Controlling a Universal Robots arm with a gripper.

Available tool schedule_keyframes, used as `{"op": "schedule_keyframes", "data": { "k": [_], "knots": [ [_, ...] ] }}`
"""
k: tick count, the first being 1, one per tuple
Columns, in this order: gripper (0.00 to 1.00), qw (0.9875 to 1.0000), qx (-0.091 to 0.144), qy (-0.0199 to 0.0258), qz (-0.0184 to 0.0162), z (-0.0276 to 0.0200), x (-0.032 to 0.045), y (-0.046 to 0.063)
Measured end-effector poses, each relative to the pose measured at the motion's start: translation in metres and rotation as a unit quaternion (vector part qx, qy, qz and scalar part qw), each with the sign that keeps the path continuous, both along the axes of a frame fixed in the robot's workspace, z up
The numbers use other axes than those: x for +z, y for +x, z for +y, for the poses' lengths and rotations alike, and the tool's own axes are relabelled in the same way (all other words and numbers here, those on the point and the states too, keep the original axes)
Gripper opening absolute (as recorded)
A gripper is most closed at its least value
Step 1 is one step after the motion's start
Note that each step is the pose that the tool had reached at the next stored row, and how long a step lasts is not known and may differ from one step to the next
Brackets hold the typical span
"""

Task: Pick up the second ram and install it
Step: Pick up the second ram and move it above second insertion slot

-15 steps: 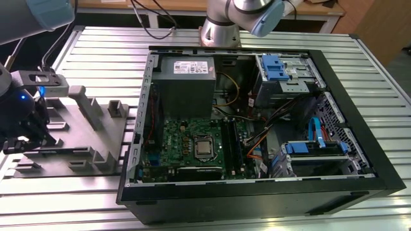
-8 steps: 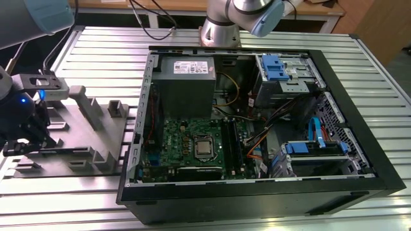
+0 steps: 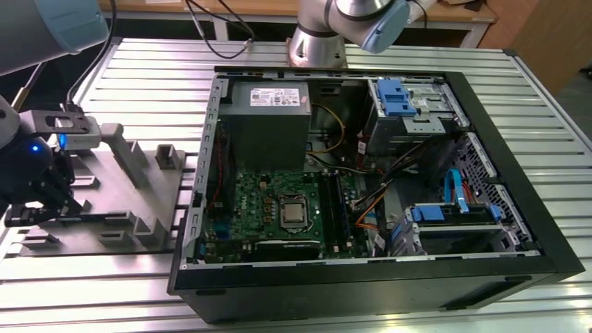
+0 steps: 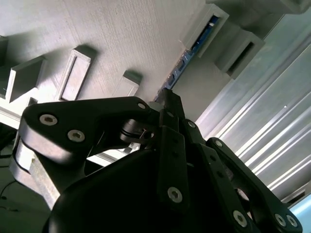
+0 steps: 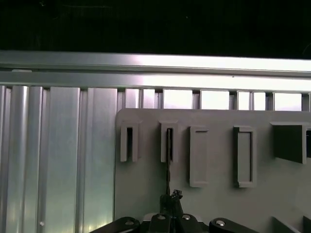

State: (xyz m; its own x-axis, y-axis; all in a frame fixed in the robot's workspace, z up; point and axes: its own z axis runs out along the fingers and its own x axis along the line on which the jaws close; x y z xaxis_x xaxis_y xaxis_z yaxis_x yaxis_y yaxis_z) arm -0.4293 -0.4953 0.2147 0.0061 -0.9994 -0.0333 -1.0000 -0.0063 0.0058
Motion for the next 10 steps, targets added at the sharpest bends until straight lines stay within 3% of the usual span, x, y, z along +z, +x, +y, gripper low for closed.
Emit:
{"op": "schedule_keyframes", "data": {
  "k": [10],
  "knots": [
    [0.10,1.0000,0.000,0.0000,0.0000,-0.0001,-0.0010,-0.0009]
  ]
}}
